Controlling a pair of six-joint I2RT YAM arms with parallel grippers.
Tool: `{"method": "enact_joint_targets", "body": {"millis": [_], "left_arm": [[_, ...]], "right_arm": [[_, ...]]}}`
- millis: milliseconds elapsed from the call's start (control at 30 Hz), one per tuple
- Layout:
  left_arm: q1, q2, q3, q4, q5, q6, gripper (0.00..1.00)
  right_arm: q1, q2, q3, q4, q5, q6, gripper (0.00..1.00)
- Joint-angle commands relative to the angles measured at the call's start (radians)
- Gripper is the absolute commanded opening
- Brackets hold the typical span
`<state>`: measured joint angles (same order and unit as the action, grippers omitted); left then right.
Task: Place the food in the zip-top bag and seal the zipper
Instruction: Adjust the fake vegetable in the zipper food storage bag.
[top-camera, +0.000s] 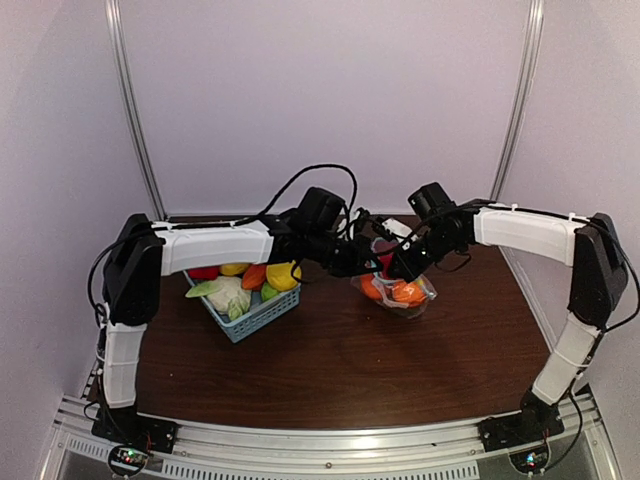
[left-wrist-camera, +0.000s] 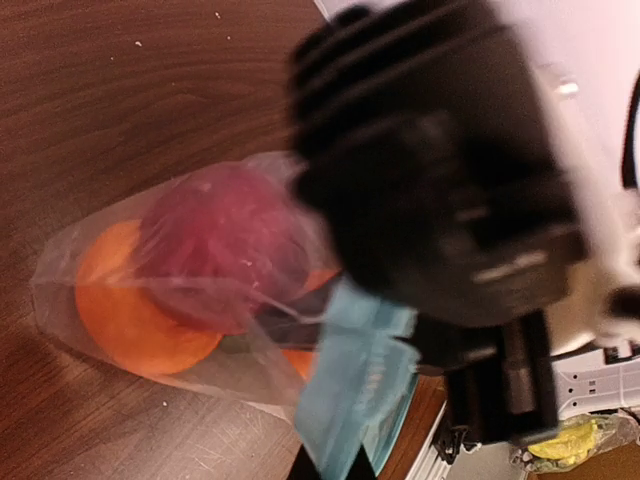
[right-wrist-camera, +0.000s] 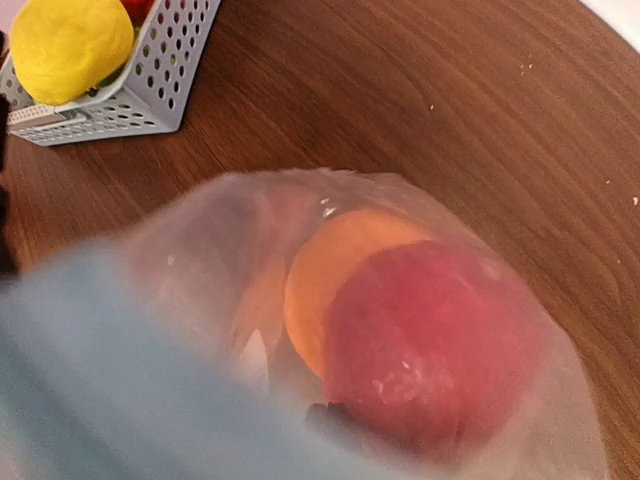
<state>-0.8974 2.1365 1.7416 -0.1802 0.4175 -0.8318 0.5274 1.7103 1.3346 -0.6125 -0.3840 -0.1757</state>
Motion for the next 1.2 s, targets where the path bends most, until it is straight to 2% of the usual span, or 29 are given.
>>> {"method": "enact_joint_targets", "body": {"millis": [0, 133, 367, 533, 600, 767, 900, 967, 1100, 1167], "left_arm": [[0.003, -0.072, -0.021, 0.092, -0.017, -0.006, 0.00], [0.003, -0.104, -0.073, 0.163, -0.026, -0.013, 0.00], [0.005, -0.098, -0.093, 0.160, -0.031, -0.003, 0.00], [0.006, -0.084, -0.094, 0.154, -0.025, 0.002, 0.00], [0.006, -0.083, -0.095, 0.156, -0.024, 0.003, 0.00], [0.005, -0.080, -0.093, 0.155, -0.018, 0.001, 0.00], [0.006, -0.083, -0.086, 0.143, -0.018, 0.003, 0.00], [0.007, -0.082, -0.085, 0.143, -0.018, 0.004, 0.00], [0.006, -0.082, -0.080, 0.129, -0.023, 0.004, 0.00], [0.006, -0.080, -0.072, 0.098, -0.037, 0.010, 0.00]], "right_arm": [[0.014, 0.047, 0.028, -0.033, 0.088, 0.013, 0.00], [0.014, 0.048, 0.044, -0.050, 0.166, 0.018, 0.00], [0.016, -0.108, 0.083, -0.089, -0.018, -0.035, 0.03], [0.014, -0.213, 0.086, -0.092, 0.036, -0.058, 0.05], [0.014, -0.220, 0.062, -0.075, 0.105, -0.060, 0.06], [0.015, -0.165, 0.031, -0.054, 0.210, -0.049, 0.34], [0.013, -0.088, 0.059, -0.059, 0.239, -0.033, 0.38], [0.014, -0.056, 0.077, -0.071, 0.231, -0.026, 0.36], [0.013, -0.039, 0.088, -0.068, 0.245, -0.011, 0.14], [0.013, -0.051, 0.091, -0.067, 0.252, -0.007, 0.11]]}}
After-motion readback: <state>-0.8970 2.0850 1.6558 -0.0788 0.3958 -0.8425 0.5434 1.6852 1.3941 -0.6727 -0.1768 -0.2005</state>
